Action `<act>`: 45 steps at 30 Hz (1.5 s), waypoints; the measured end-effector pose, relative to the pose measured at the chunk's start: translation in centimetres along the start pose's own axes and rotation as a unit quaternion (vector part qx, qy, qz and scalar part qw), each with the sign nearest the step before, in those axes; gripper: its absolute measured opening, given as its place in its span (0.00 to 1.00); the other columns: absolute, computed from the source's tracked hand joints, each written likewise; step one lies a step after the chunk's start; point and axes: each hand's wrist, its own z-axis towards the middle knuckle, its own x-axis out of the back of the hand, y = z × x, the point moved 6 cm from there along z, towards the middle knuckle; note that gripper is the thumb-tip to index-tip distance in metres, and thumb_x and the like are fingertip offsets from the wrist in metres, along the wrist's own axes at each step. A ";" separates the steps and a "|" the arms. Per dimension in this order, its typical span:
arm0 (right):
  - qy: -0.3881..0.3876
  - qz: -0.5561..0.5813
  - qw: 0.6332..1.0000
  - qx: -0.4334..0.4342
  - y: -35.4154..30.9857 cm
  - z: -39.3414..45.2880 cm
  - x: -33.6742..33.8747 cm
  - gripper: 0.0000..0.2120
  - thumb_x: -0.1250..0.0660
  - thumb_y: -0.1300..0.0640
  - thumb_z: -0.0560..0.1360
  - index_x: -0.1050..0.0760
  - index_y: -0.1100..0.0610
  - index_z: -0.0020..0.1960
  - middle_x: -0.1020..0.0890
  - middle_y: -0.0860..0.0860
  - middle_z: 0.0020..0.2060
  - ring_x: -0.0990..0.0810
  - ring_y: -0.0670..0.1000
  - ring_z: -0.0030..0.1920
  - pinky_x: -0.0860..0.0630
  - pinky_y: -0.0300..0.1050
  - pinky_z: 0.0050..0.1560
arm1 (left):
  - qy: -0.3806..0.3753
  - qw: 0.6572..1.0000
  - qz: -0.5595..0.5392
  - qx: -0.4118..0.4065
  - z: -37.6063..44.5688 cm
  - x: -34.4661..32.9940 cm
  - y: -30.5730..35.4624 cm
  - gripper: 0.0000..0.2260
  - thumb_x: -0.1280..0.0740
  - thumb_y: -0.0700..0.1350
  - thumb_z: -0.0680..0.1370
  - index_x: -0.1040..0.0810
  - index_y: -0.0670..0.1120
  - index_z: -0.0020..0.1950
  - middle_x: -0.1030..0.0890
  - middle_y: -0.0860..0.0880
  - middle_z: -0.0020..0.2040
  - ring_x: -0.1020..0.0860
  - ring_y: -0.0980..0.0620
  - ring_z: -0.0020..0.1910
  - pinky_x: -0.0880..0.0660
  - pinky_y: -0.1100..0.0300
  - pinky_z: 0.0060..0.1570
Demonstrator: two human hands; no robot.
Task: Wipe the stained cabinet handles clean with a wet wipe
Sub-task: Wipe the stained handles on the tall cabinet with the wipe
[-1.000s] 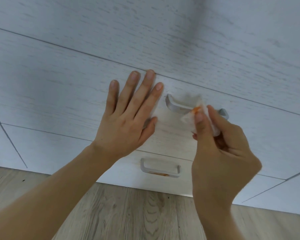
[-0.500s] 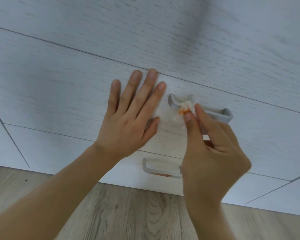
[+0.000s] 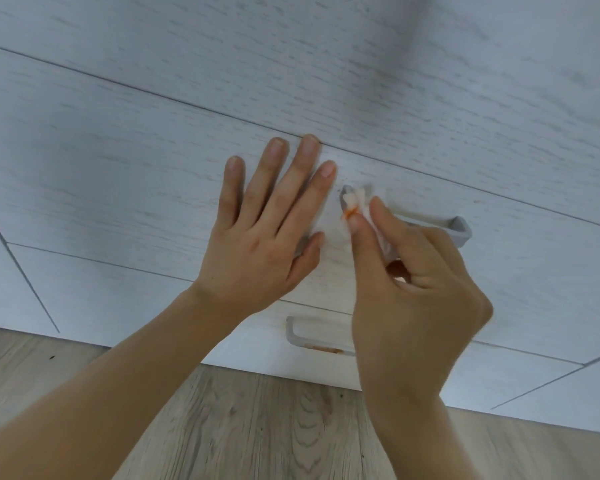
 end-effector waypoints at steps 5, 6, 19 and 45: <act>0.031 0.052 0.997 -0.056 0.9 0.2 0.8 0.11 0.28 0.55 0.72 0.20 0.57 0.53 0.22 0.45 0.33 0.24 0.43 0.32 0.25 0.30 0.33 | 0.003 1.000 -0.001 -0.007 -0.2 -0.1 -0.1 0.28 0.42 0.52 0.80 0.46 0.42 0.77 0.44 0.42 0.74 0.59 0.48 0.76 0.58 0.46 0.73; 0.014 0.042 0.998 -0.038 0.5 0.1 0.3 0.10 0.28 0.58 0.71 0.19 0.59 0.52 0.22 0.47 0.33 0.25 0.43 0.32 0.27 0.28 0.34 | 0.004 1.000 0.004 -0.007 -0.1 -0.1 -0.1 0.29 0.42 0.52 0.80 0.46 0.42 0.77 0.44 0.42 0.74 0.59 0.48 0.76 0.58 0.46 0.73; 0.055 0.042 0.995 -0.074 1.2 -0.2 1.3 0.07 0.28 0.55 0.72 0.20 0.52 0.50 0.21 0.45 0.35 0.22 0.47 0.31 0.21 0.38 0.36 | 0.010 1.000 0.004 -0.010 -0.1 0.4 -0.1 0.28 0.41 0.50 0.80 0.46 0.42 0.77 0.44 0.45 0.75 0.54 0.46 0.77 0.55 0.46 0.74; 0.025 0.011 0.998 -0.065 0.7 0.0 0.1 0.04 0.26 0.58 0.70 0.19 0.56 0.43 0.24 0.46 0.36 0.27 0.35 0.36 0.31 0.24 0.41 | 0.024 0.999 0.007 -0.036 -0.2 0.7 -0.7 0.28 0.41 0.48 0.79 0.44 0.43 0.77 0.44 0.48 0.75 0.51 0.48 0.77 0.52 0.48 0.74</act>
